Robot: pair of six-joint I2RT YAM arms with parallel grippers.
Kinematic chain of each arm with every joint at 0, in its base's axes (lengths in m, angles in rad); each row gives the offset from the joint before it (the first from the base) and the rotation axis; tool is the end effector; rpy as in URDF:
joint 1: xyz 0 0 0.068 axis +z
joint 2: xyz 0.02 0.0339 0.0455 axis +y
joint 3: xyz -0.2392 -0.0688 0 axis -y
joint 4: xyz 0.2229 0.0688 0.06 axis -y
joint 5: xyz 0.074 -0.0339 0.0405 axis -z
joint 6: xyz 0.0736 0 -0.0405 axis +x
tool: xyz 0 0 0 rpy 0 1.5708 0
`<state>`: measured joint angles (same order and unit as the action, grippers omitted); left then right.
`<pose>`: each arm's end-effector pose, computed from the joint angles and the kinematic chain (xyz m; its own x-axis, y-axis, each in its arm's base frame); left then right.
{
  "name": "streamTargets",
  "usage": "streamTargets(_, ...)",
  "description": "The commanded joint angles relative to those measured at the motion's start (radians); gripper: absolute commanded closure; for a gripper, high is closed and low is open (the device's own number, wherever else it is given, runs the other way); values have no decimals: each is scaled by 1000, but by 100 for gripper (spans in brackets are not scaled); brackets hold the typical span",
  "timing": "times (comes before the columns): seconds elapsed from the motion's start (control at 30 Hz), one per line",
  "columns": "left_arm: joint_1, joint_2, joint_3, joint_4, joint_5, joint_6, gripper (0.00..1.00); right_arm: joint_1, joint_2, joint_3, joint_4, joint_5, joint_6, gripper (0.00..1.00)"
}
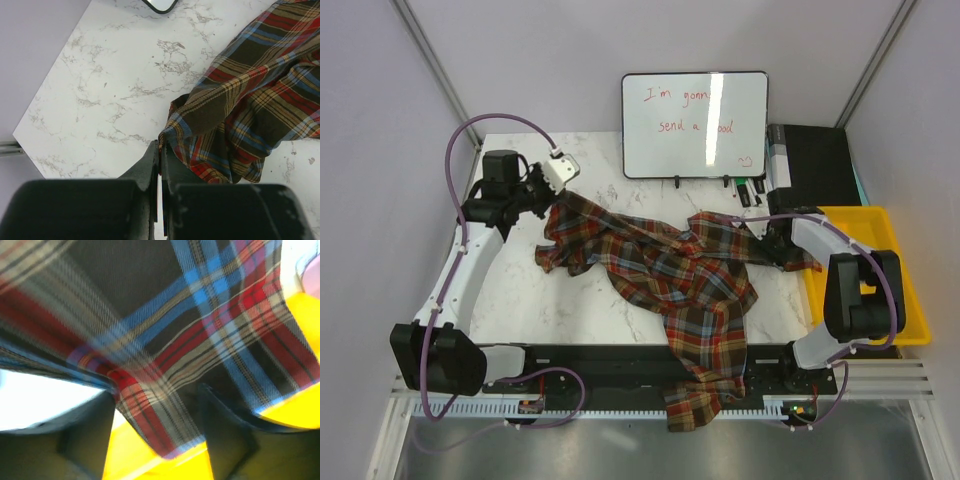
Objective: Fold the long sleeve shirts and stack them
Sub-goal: Flatten the shirt out
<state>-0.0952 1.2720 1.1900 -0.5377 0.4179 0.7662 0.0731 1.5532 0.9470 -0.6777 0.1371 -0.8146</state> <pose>0.2875 -0.0575 0.3016 -0.1283 0.6489 -0.7500 0.7005 0.5947 0.3946 0.2747 0.0100 0.1341 -0.6318 -0.7688 -0.0988 -0.7190 0.6289 -0.2958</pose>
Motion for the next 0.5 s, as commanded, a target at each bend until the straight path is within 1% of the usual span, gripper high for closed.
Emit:
streamTargets(0.0, 17, 0, 31, 2, -10, -89, 98, -62, 51, 94, 97, 76, 100, 57)
streamTargets(0.03, 18, -2, 39, -8, -11, -100, 98, -68, 44, 131, 81, 58, 135, 89)
streamTargets(0.07, 20, -3, 45, -14, -14, -119, 98, -68, 30, 201, 67, 17, 188, 100)
streamTargets(0.2, 20, -39, 65, -47, 19, -113, 98, -93, -100, 350, 38, -80, 287, 100)
streamTargets(0.27, 20, -62, 62, -88, 56, -72, 98, -87, -105, 471, 4, -105, 284, 100)
streamTargets(0.33, 20, -80, 33, -91, 58, -48, 98, -79, -84, 585, -48, -91, 276, 100)
streamTargets(0.37, 20, -95, 22, -94, 53, -30, 98, -81, -76, 613, -62, -87, 275, 100)
streamTargets(0.47, 20, -97, 11, -96, 30, -47, 98, -79, -70, 664, -85, -91, 272, 100)
